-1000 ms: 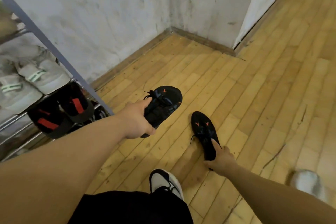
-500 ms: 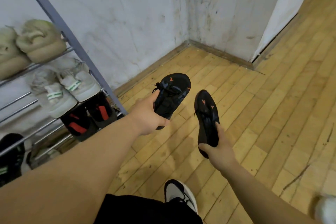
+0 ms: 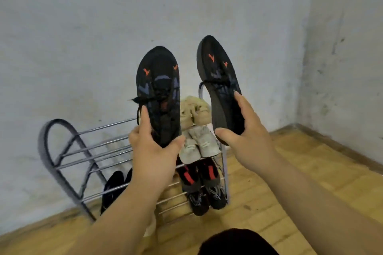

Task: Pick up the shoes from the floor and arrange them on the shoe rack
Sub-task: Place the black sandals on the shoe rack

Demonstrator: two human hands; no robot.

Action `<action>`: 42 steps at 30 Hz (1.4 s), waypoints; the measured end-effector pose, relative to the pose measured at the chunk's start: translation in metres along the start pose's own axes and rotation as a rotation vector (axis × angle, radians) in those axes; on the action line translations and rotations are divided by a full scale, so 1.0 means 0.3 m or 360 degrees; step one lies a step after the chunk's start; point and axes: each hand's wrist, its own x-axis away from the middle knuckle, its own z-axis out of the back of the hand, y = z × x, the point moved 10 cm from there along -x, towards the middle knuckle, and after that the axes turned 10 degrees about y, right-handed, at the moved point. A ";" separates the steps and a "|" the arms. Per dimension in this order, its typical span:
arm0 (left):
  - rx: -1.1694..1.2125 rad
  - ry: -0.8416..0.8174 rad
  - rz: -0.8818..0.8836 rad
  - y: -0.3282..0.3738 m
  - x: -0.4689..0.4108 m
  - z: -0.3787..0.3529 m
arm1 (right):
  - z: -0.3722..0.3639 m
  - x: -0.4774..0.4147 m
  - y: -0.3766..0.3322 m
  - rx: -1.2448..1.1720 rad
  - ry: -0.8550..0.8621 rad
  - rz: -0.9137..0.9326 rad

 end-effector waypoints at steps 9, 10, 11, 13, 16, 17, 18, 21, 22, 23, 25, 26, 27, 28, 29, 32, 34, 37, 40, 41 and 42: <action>-0.0075 0.0279 0.0324 -0.344 -0.036 0.700 | -0.639 0.189 -0.189 -0.0168 -0.0690 -0.0005; -0.0008 0.0274 0.0341 -0.363 -0.045 0.731 | -0.659 0.220 -0.155 -0.0144 -0.0759 -0.0033; 0.0043 0.0253 0.0366 -0.378 -0.051 0.772 | -0.686 0.248 -0.125 -0.0129 -0.0867 -0.0077; 0.0113 0.0193 0.0404 -0.401 -0.057 0.832 | -0.693 0.289 -0.082 -0.0057 -0.1125 -0.0164; 0.0192 0.0051 0.0462 -0.430 -0.052 0.887 | -0.660 0.318 -0.015 0.0115 -0.1437 -0.0269; 0.0177 -0.0014 0.0471 -0.435 -0.047 0.896 | -0.651 0.330 0.006 0.0154 -0.1501 -0.0314; 0.0148 -0.0089 0.0470 -0.442 -0.043 0.899 | -0.649 0.337 0.029 0.0203 -0.1534 -0.0349; 0.0094 -0.0373 0.0505 -0.464 -0.015 0.875 | -0.657 0.335 0.094 0.0382 -0.1517 -0.0414; 0.0085 -0.0453 0.0546 -0.481 -0.006 0.865 | -0.661 0.329 0.116 0.0411 -0.1477 -0.0449; 0.0062 -0.0529 0.0597 -0.504 0.002 0.855 | -0.664 0.319 0.136 0.0434 -0.1425 -0.0483; 0.0020 -0.0666 0.0705 -0.551 0.017 0.825 | -0.674 0.295 0.175 0.0461 -0.1325 -0.0530; -0.0005 -0.0712 0.0761 -0.576 0.023 0.807 | -0.680 0.284 0.193 0.0468 -0.1282 -0.0558; -0.0041 -0.0736 0.0814 -0.603 0.025 0.790 | -0.687 0.277 0.205 0.0477 -0.1247 -0.0584; -0.0084 -0.0747 0.0866 -0.633 0.026 0.771 | -0.696 0.272 0.213 0.0489 -0.1220 -0.0598; -0.0141 -0.0758 0.0909 -0.664 0.027 0.751 | -0.706 0.271 0.215 0.0506 -0.1202 -0.0603; -0.0231 -0.0742 0.1024 -0.749 0.015 0.695 | -0.751 0.272 0.215 0.0525 -0.1157 -0.0597; -0.0213 -0.0665 0.1061 -0.796 -0.012 0.662 | -0.791 0.269 0.228 0.0535 -0.1121 -0.0581; -0.0200 -0.0499 0.1034 -0.850 -0.076 0.610 | -0.862 0.257 0.242 0.0555 -0.1046 -0.0516; -0.0097 -0.0351 0.1038 -0.898 -0.133 0.548 | -0.949 0.242 0.256 0.0557 -0.0958 -0.0461; -0.0056 -0.0297 0.1048 -0.915 -0.150 0.529 | -0.978 0.237 0.264 0.0553 -0.0933 -0.0450; -0.0027 -0.0251 0.1046 -0.927 -0.166 0.509 | -1.009 0.232 0.278 0.0552 -0.0912 -0.0441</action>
